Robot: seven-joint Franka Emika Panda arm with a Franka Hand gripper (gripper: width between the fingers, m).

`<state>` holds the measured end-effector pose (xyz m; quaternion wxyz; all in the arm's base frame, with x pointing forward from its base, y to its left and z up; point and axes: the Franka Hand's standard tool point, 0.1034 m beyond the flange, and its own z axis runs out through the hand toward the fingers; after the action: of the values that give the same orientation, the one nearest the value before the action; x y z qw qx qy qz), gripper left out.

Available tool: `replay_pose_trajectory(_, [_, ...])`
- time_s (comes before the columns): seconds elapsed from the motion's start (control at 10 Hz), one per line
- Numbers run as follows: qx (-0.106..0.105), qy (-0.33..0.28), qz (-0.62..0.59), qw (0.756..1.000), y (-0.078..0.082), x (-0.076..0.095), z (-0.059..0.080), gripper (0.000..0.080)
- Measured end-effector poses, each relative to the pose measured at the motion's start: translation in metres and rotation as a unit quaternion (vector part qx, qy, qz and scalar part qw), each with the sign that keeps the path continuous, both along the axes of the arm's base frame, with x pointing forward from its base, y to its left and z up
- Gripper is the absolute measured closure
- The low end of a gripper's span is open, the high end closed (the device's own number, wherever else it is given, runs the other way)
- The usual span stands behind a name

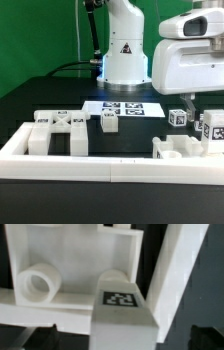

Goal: Assemble chair

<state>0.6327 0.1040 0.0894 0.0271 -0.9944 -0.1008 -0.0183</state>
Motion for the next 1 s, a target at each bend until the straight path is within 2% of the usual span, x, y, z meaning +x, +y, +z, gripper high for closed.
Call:
replay_pose_trajectory(0.4, [-0.001,-0.003,-0.001,1.000,-0.0016,-0.0019,-0.0074,0.0150])
replay_pose_trajectory(0.5, [-0.001,-0.003,-0.002,1.000,-0.0018,-0.0019,-0.0073,0.0245])
replay_pose_trajectory(0.6, [-0.001,-0.003,-0.002,1.000,-0.0018,-0.0019,-0.0074,0.0245])
replay_pose_trajectory(0.7, [0.000,-0.003,-0.007,1.000,-0.0017,-0.0019,-0.0073,0.0412])
replay_pose_trajectory(0.8, [0.000,-0.002,-0.017,1.000,-0.0016,-0.0019,-0.0074,0.0511])
replay_pose_trajectory(1.0, [0.002,-0.001,-0.045,0.999,-0.0012,-0.0020,-0.0073,0.0511])
